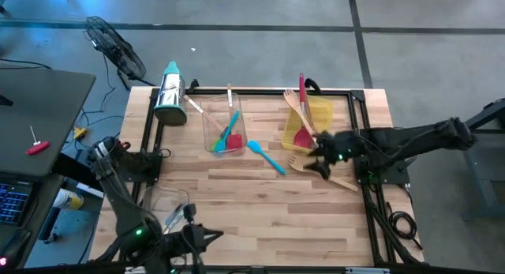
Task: Pick & Place Kitchen Items
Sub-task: Put the light brown wooden serving spoon into the yellow bin
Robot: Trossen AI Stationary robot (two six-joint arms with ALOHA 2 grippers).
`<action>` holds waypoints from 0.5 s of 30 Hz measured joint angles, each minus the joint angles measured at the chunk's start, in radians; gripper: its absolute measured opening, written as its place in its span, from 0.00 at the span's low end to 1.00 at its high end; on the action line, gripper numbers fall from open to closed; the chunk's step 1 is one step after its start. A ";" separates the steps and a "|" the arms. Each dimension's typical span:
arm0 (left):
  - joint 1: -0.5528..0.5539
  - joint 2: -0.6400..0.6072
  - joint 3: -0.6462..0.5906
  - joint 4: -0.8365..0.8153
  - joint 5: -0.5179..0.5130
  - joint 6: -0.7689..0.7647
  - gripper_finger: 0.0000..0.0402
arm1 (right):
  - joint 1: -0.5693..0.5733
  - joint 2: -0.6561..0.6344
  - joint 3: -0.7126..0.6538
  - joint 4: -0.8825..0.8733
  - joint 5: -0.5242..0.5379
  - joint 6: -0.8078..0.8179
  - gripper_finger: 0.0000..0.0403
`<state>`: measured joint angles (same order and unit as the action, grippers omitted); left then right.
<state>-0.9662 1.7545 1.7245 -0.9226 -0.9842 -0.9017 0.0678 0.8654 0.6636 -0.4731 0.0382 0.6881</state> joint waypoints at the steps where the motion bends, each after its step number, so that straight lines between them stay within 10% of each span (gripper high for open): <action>1: 0.016 0.001 0.000 -0.001 -0.002 0.020 0.00 | 0.041 -0.001 0.000 0.038 -0.041 0.018 0.75; 6: 0.120 0.002 0.000 -0.001 0.059 0.128 0.00 | 0.270 0.038 0.000 0.212 -0.124 0.084 0.75; 15: 0.273 0.002 0.000 0.008 0.230 0.310 0.00 | 0.611 0.298 0.000 0.341 0.032 0.248 0.73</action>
<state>-0.6929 1.7561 1.7245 -0.9141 -0.7546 -0.5919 0.6791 1.1637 0.6640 -0.1317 0.0698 0.9359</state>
